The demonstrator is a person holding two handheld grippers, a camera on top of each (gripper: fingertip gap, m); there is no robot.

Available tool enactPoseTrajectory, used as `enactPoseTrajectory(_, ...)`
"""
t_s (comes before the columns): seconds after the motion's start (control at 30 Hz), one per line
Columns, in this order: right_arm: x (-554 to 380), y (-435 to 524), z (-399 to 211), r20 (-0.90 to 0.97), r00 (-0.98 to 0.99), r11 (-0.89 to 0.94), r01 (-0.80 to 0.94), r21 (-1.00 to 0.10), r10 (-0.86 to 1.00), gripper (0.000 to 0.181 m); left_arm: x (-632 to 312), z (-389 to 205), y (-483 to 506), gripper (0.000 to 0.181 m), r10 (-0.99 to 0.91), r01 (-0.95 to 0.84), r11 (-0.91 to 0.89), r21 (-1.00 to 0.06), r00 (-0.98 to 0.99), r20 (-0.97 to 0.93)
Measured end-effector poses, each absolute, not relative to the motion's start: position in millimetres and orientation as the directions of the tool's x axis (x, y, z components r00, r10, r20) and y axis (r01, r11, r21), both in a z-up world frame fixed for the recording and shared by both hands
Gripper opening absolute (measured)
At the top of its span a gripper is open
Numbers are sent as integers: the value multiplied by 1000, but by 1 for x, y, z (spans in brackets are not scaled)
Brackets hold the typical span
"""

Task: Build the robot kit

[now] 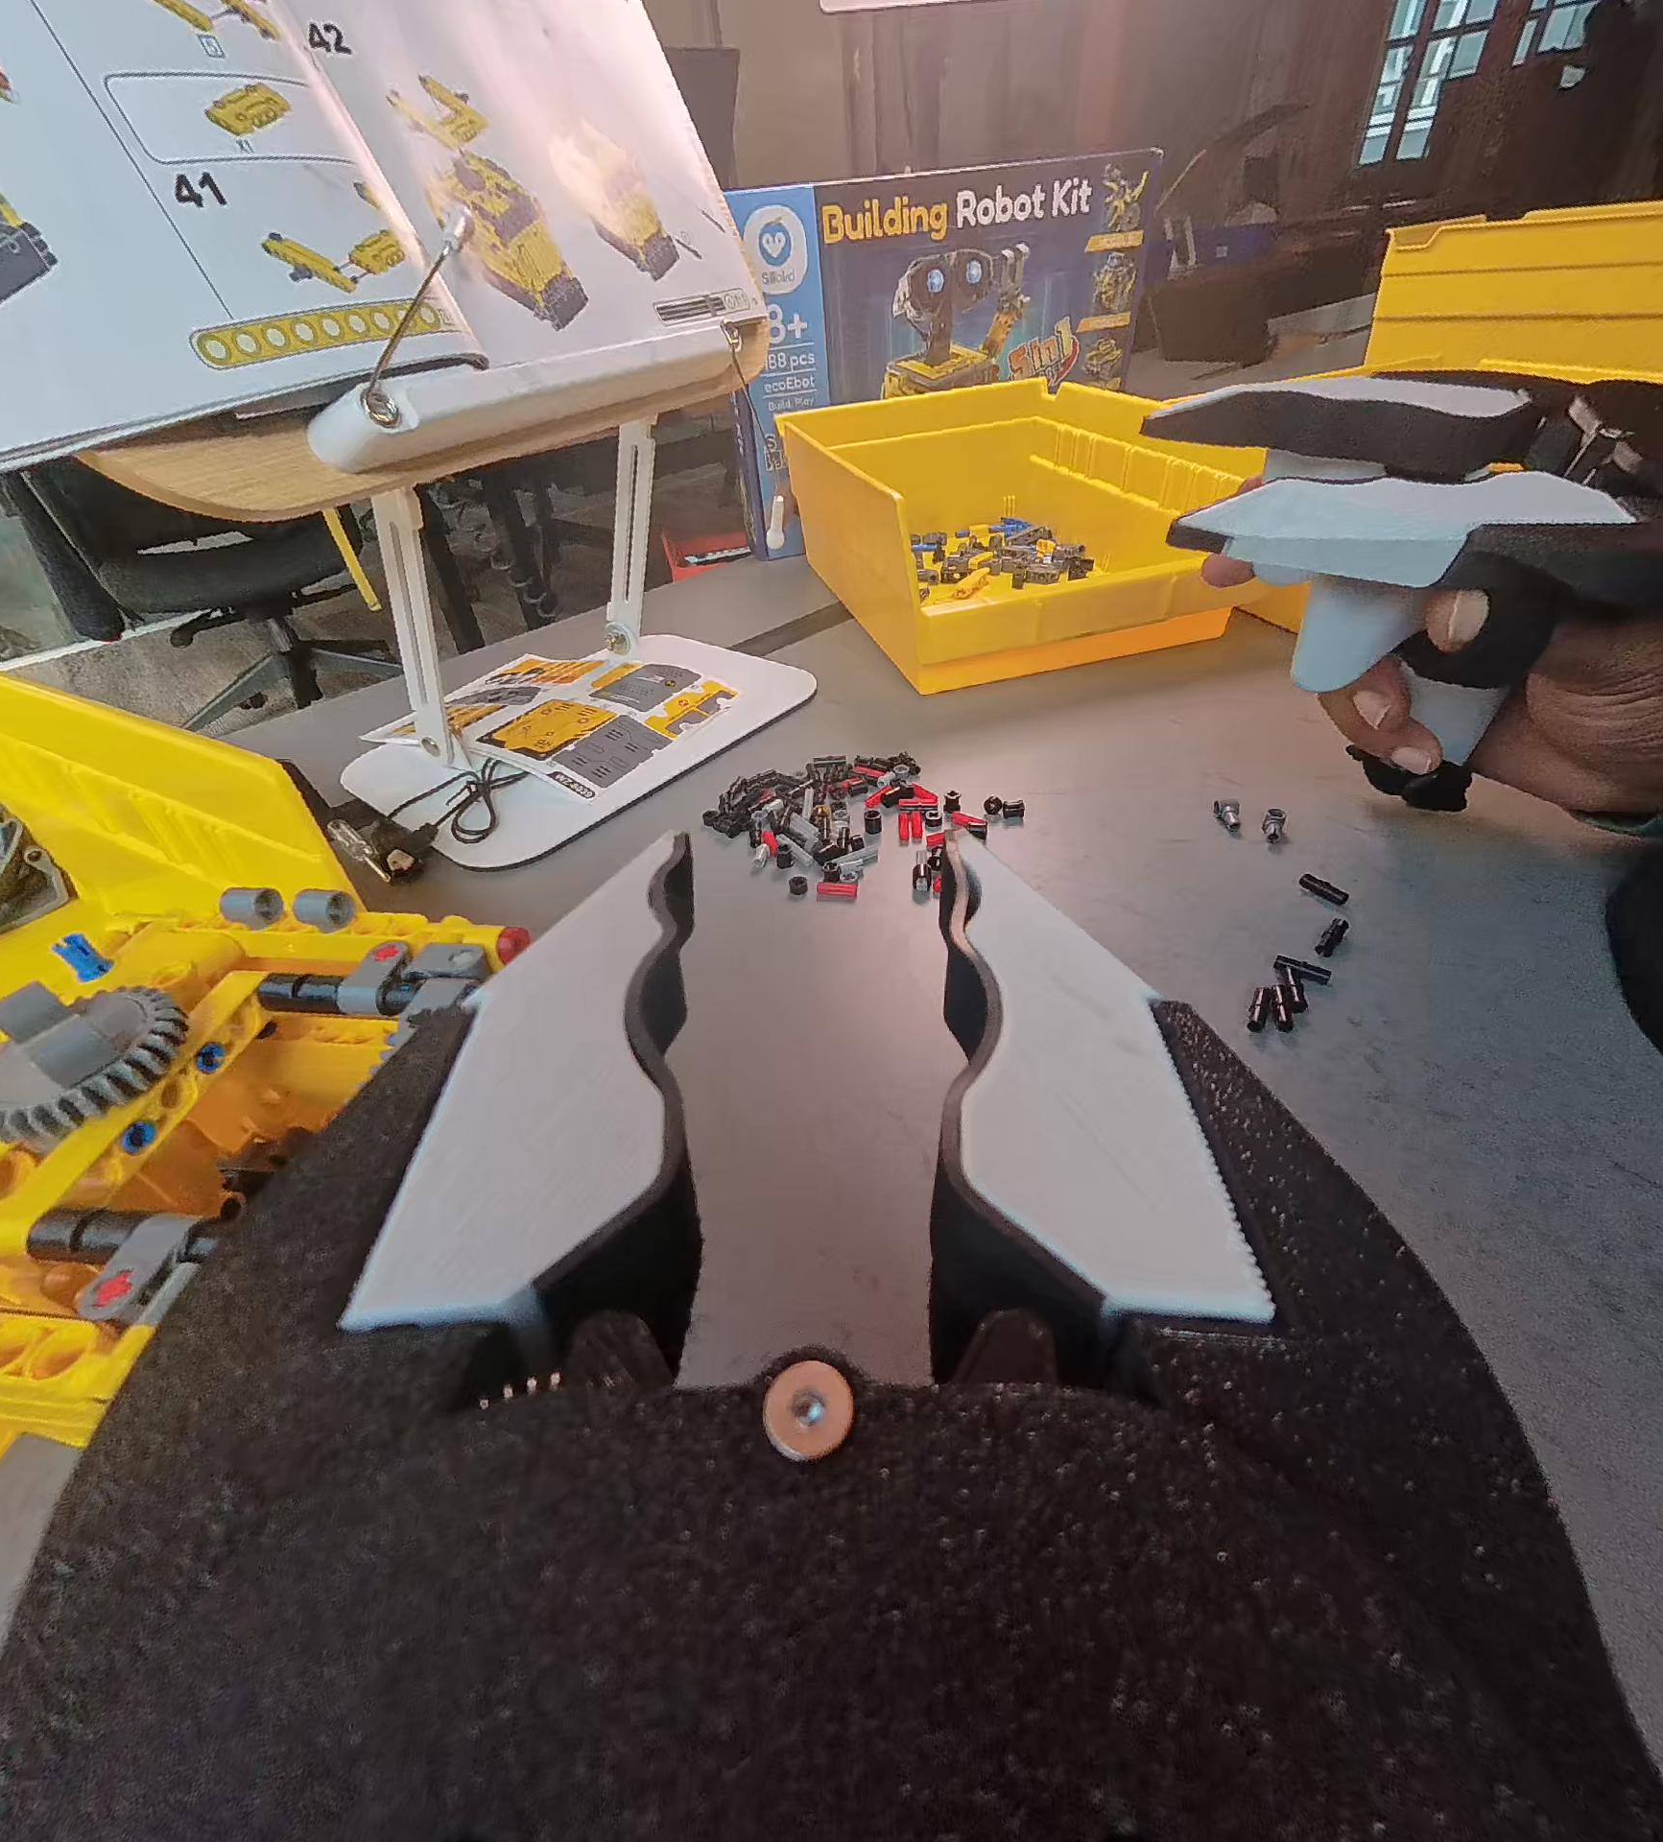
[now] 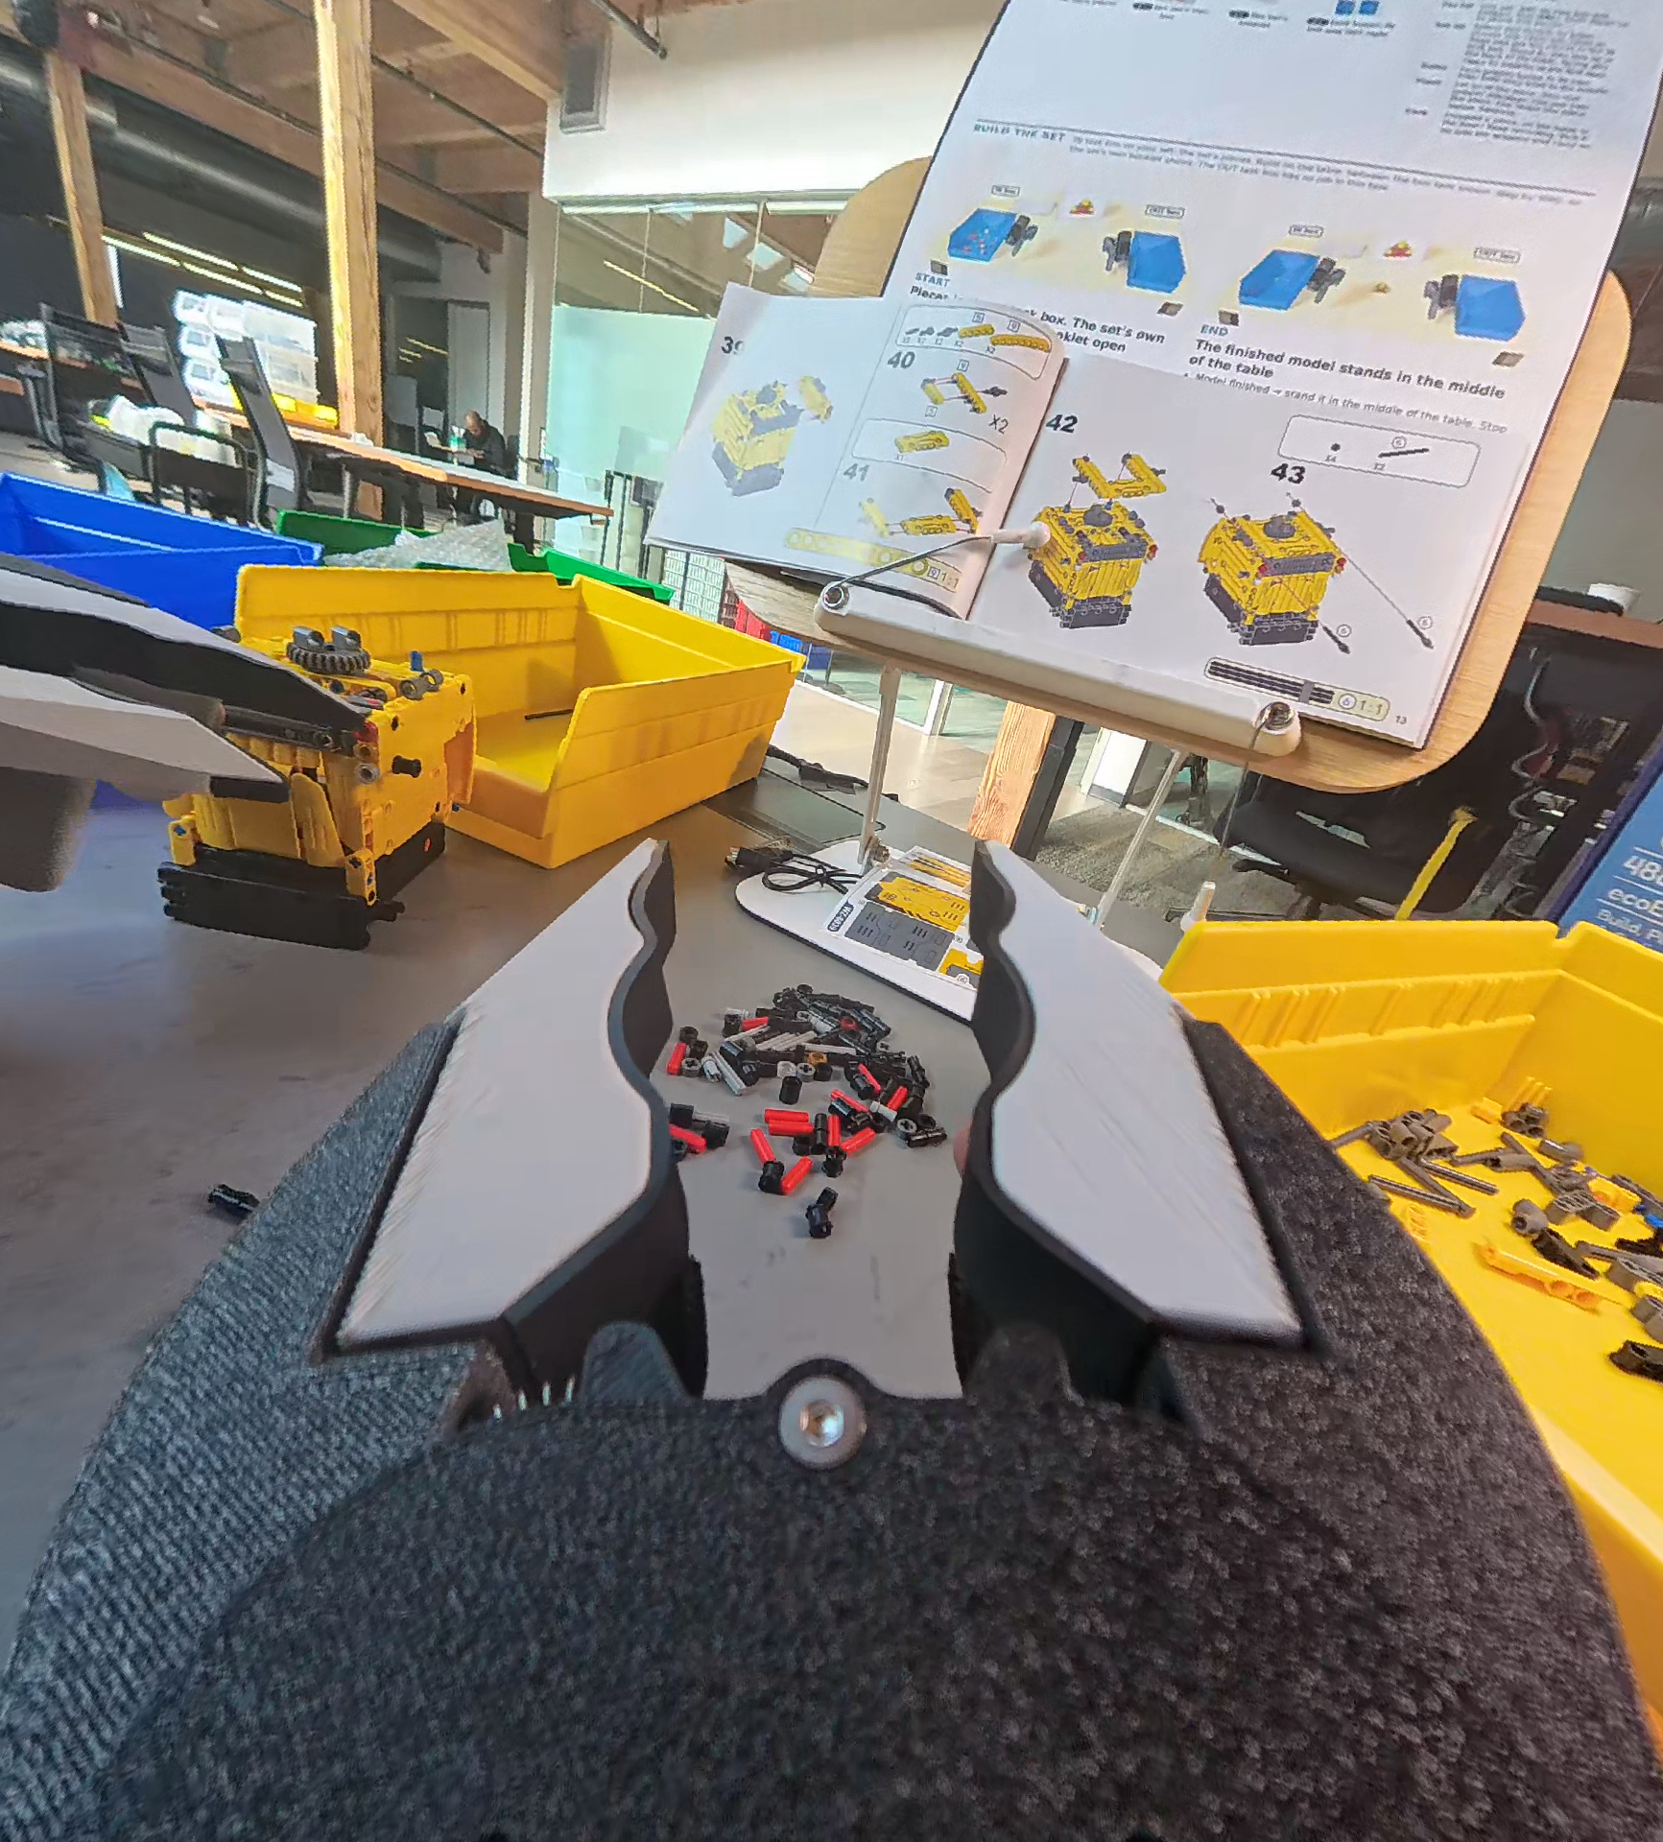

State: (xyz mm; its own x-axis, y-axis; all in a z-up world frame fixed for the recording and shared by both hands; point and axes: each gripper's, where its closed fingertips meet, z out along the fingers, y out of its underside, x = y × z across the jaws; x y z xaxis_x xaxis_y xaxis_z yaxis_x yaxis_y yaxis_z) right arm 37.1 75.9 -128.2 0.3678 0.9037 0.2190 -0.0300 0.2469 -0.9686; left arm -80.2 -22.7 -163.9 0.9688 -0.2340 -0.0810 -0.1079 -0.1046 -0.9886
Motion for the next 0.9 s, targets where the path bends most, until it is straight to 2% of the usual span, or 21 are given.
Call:
enactPoseTrajectory(0.27,38,57,-105,256,310,288,-63,-956,916,55,-81,-164,-23,49,-231,-110,-104,-988,969,-84)
enactPoseTrajectory(0.6,45,67,-97,170,339,216,-102,-971,925,53,-82,-168,-21,49,-224,-118,-117,-986,970,-90)
enactPoseTrajectory(0.73,70,82,-51,157,422,241,-153,-958,893,50,-81,-169,-21,49,-227,-113,-121,-986,970,-84)
enactPoseTrajectory(0.9,149,122,15,108,594,299,-233,-926,797,47,-75,-171,-20,49,-242,-129,-125,-984,966,-96)
